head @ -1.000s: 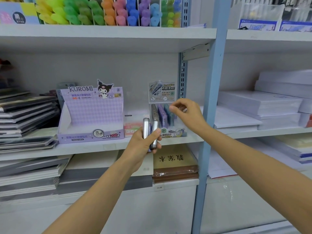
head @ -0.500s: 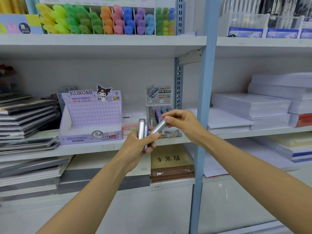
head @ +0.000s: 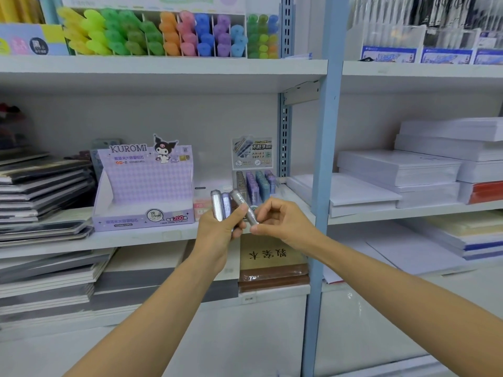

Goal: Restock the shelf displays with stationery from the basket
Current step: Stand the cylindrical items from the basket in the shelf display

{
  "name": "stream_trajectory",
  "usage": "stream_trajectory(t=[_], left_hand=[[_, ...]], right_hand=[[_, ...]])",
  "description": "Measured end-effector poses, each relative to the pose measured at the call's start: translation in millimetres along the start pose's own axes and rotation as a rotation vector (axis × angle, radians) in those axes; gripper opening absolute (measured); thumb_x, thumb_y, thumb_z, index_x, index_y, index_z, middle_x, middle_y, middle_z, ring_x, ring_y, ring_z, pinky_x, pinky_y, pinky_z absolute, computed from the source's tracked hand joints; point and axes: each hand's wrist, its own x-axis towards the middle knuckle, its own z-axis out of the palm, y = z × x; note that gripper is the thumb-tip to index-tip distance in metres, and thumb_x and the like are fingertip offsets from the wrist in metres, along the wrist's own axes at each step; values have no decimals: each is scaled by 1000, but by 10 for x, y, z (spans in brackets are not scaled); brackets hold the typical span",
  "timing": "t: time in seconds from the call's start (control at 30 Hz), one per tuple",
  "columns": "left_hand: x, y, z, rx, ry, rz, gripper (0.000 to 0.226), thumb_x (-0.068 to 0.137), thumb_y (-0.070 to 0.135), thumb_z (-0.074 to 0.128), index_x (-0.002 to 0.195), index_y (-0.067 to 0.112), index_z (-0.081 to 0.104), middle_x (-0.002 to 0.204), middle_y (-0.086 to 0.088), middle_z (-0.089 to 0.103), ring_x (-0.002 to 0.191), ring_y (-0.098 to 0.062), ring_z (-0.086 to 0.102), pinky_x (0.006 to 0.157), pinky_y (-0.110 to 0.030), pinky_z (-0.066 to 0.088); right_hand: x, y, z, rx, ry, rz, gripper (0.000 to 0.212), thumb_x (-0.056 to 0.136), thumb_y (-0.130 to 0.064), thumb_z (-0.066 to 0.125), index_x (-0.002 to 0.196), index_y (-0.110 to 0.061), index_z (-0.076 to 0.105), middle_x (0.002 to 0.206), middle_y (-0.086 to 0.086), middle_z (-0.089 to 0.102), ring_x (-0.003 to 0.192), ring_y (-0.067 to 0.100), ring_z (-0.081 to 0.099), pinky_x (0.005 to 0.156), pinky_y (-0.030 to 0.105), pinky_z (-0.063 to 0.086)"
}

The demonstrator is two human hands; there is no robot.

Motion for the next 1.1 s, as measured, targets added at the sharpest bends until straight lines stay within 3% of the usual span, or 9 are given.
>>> stream_trajectory(t=[0.13, 0.27, 0.4, 0.53, 0.7, 0.83, 0.93, 1.1], left_hand=[[8, 21, 27, 156, -46, 45, 12, 83, 16, 75, 85, 8, 66, 54, 3, 62, 49, -6, 55, 46, -17, 44], [-7, 15, 94, 231, -127, 51, 15, 82, 13, 75, 92, 7, 66, 58, 3, 64, 50, -6, 58, 46, -16, 45], [-1, -7, 145, 227, -162, 21, 11, 88, 16, 70, 96, 10, 67, 64, -2, 65, 55, -10, 57, 49, -17, 46], [58, 26, 130, 80, -197, -76, 18, 98, 22, 55, 106, 10, 66, 76, -3, 66, 57, -11, 56, 51, -19, 46], [127, 55, 47, 126, -261, -71, 23, 99, 26, 50, 111, 12, 64, 66, 1, 61, 60, -14, 63, 62, -25, 56], [201, 35, 11, 153, -273, -79, 27, 98, 31, 51, 115, 13, 62, 60, 6, 51, 50, -10, 47, 51, -24, 48], [268, 2, -11, 171, -258, -90, 29, 99, 32, 51, 115, 10, 60, 62, 7, 52, 50, -8, 43, 46, -20, 36], [358, -45, -74, 184, -253, -91, 27, 99, 27, 51, 114, 6, 59, 63, 7, 56, 53, -8, 47, 47, -18, 39]], right_hand=[[23, -75, -54, -114, 33, -32, 13, 87, -32, 69, 94, -22, 63, 89, -4, 66, 84, 15, 64, 75, 28, 54], [94, -156, -120, -180, 106, -61, 25, 92, -21, 64, 116, -20, 64, 101, 0, 63, 90, 11, 61, 73, 26, 55], [123, -216, -193, -267, 79, -65, 19, 93, -15, 62, 111, -16, 68, 99, -2, 69, 88, 9, 63, 78, 27, 56], [246, -256, -368, -211, 302, -81, 18, 94, -9, 59, 111, -10, 65, 95, 5, 66, 82, 10, 62, 73, 23, 53], [575, -205, -605, -307, 570, -70, 19, 92, -4, 60, 110, -3, 65, 97, 10, 66, 94, 29, 65, 87, 35, 55], [784, -41, -690, -480, 590, -31, 19, 91, -6, 62, 109, -6, 67, 98, 8, 69, 89, 15, 61, 81, 19, 50], [889, 86, -705, -551, 557, -4, 20, 91, -6, 62, 110, -6, 68, 92, 4, 67, 87, 15, 62, 85, 25, 52], [963, 216, -694, -599, 451, 35, 19, 91, -4, 61, 109, -6, 68, 90, 2, 64, 84, 13, 59, 84, 23, 51]])
